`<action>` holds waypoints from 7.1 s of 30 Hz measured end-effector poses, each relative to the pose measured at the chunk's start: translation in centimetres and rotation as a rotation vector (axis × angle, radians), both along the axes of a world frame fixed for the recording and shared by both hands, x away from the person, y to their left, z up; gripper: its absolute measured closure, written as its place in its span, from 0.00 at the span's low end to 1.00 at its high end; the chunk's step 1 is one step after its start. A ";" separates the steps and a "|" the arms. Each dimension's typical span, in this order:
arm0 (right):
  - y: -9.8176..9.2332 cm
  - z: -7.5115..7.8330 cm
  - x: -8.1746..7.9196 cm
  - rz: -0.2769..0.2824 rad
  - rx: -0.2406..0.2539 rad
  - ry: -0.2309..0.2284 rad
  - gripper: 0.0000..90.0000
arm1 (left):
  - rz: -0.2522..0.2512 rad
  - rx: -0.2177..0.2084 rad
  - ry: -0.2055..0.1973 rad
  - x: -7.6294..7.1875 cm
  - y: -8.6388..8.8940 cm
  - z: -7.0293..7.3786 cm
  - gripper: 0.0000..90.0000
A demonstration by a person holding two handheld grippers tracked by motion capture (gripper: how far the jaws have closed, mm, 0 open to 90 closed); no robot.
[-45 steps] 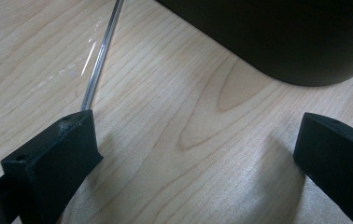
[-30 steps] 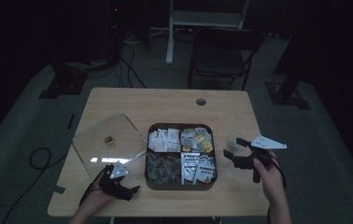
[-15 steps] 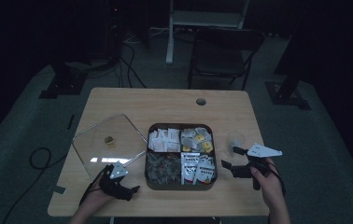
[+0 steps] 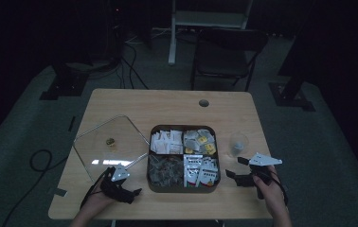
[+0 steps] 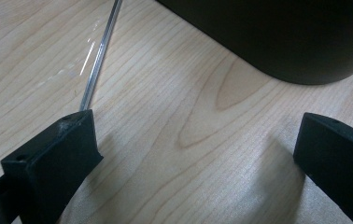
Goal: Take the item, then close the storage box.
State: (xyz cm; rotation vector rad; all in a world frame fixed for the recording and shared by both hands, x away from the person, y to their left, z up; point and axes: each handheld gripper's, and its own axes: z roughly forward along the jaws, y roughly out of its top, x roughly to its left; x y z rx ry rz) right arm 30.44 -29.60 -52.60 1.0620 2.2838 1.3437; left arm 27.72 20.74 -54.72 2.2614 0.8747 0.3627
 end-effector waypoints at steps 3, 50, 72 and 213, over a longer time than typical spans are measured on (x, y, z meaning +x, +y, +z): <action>-0.2 -0.8 0.0 -0.022 -0.042 0.015 0.19 | 0.000 0.000 0.000 0.0 0.0 0.0 0.01; 0.8 -2.5 0.2 -0.079 -0.217 0.077 0.14 | -0.028 0.008 0.016 -0.4 -0.1 0.2 0.01; 0.8 -2.5 0.3 -0.078 -0.217 0.077 0.14 | 0.068 -0.040 -0.027 0.6 2.2 2.7 0.02; 0.8 -2.4 0.3 -0.077 -0.218 0.078 0.14 | 0.210 -0.138 -0.188 9.1 -2.0 11.4 0.66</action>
